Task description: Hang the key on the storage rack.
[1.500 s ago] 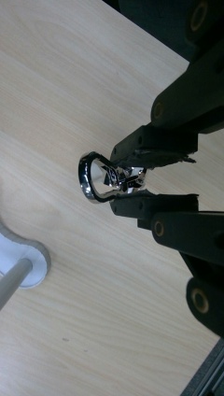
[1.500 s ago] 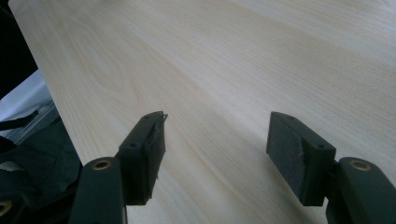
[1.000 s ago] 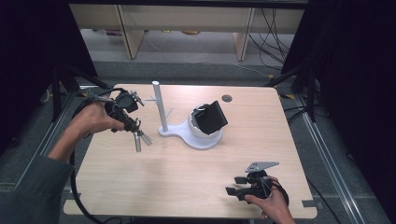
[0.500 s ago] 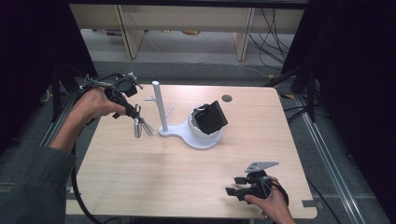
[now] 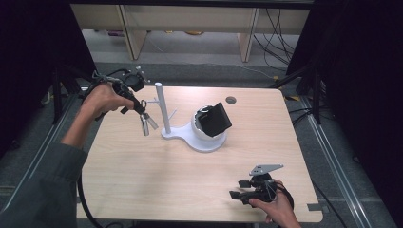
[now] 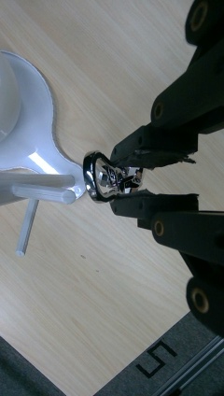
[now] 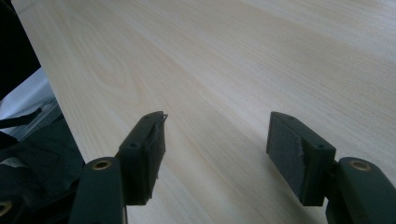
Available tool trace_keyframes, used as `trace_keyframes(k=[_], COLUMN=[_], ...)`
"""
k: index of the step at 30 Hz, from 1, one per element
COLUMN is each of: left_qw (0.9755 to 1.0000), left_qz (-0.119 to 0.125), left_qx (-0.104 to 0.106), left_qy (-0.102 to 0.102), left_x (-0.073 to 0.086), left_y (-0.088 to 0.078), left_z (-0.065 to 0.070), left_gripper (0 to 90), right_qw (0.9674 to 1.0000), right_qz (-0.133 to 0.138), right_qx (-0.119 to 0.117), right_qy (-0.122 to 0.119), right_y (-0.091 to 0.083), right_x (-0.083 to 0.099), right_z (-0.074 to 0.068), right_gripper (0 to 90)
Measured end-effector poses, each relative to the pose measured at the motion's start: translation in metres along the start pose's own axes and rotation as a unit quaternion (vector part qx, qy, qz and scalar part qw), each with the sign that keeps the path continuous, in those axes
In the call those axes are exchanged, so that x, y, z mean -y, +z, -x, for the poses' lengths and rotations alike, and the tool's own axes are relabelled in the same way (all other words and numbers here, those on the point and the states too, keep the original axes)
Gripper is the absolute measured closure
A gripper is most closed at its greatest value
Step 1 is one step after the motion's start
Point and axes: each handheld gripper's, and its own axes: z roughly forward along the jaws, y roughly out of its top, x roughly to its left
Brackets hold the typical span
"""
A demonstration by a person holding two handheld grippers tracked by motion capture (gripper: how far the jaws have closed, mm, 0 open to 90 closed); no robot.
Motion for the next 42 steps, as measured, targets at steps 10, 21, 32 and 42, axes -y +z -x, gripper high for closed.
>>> trace_keyframes(k=[10,21,32,42], left_qw=[0.9999,0.9997,0.9997,0.9998], left_qz=[-0.009,-0.017,-0.023,-0.020], left_qx=[-0.001,-0.005,-0.004,0.002], left_qy=[-0.009,-0.014,-0.009,-0.006], left_x=[-0.010,-0.016,-0.019,-0.021], left_y=[0.011,0.018,0.024,0.025], left_z=[-0.007,-0.009,-0.005,-0.003], left_gripper=[74.6,74.6,74.4,73.9], right_qw=[0.9999,1.0000,1.0000,1.0000], right_qz=[0.000,-0.002,-0.003,-0.004], right_qx=[0.005,-0.003,-0.003,-0.004], right_qy=[-0.013,0.000,-0.001,-0.001], right_y=[0.000,0.001,0.000,0.000], right_x=[0.000,0.001,0.000,0.000], right_z=[0.002,0.000,0.000,0.000], right_gripper=[38.0,38.0,38.0,38.0])
